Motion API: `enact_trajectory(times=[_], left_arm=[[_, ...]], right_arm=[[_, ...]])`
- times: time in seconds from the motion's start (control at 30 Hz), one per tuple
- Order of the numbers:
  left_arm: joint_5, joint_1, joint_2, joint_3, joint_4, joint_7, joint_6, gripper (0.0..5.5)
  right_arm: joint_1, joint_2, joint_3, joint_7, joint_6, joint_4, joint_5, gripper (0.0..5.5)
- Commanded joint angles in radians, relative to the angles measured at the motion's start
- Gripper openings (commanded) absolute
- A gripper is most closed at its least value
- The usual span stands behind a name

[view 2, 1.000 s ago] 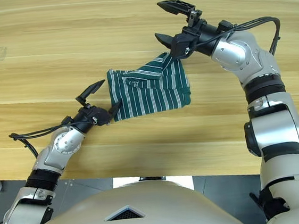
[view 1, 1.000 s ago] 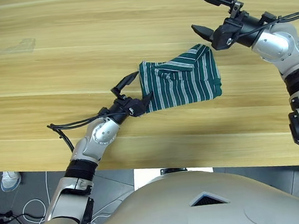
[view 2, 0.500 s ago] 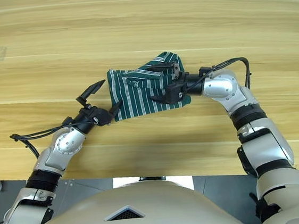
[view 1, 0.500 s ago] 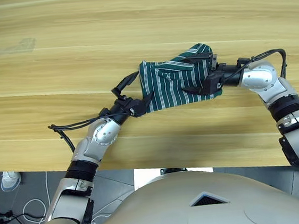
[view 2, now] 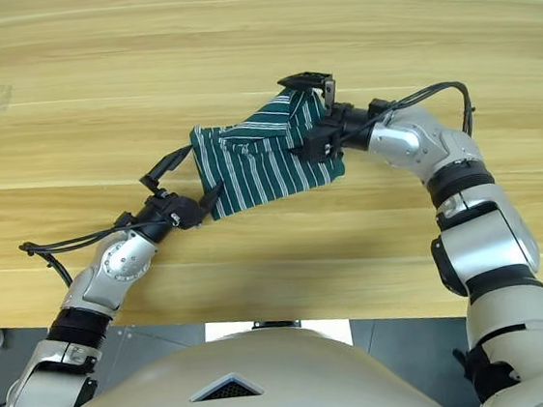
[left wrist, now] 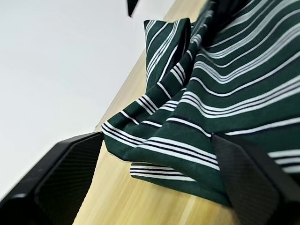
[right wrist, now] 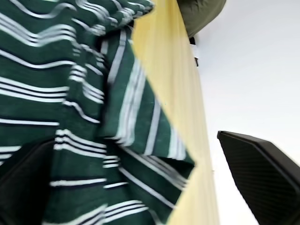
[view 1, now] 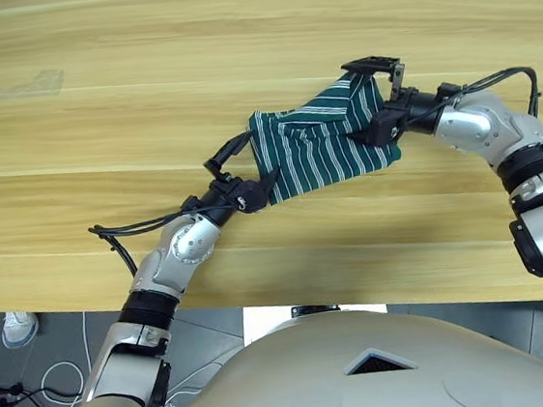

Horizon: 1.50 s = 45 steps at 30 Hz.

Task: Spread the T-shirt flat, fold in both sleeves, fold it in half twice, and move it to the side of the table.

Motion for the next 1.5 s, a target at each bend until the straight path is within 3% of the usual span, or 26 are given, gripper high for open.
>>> enact_trajectory(times=[0.03,0.3,0.7,1.17,1.23,1.37,1.5], left_arm=[[0.051,0.015,0.013,-0.035,0.067,-0.027,0.029,4.27],[0.065,-0.014,0.009,-0.055,0.107,-0.002,0.013,4.27],[0.085,-0.003,0.007,-0.063,0.047,0.014,0.029,4.27],[0.062,0.007,0.008,-0.049,0.020,0.016,0.029,4.27],[-0.045,0.024,-0.003,-0.013,-0.044,-0.012,0.020,4.27],[-0.547,0.075,-0.031,0.107,-0.363,-0.135,0.091,4.27],[-0.919,0.095,-0.023,0.206,-0.579,-0.219,0.226,4.27]], right_arm=[[-0.100,0.030,0.020,-0.046,0.040,0.084,-0.037,5.39],[-0.266,0.131,0.041,-0.186,0.186,0.267,-0.077,5.39],[-0.120,0.116,0.054,-0.186,0.123,0.280,-0.051,5.39],[-0.058,0.081,-0.092,-0.082,-0.006,0.202,0.161,5.39],[-0.048,0.102,-0.115,-0.024,-0.036,0.185,0.222,5.39],[-0.036,0.161,-0.119,0.161,-0.039,0.153,0.331,5.39],[-0.075,0.218,-0.095,0.215,0.001,0.161,0.307,5.39]])
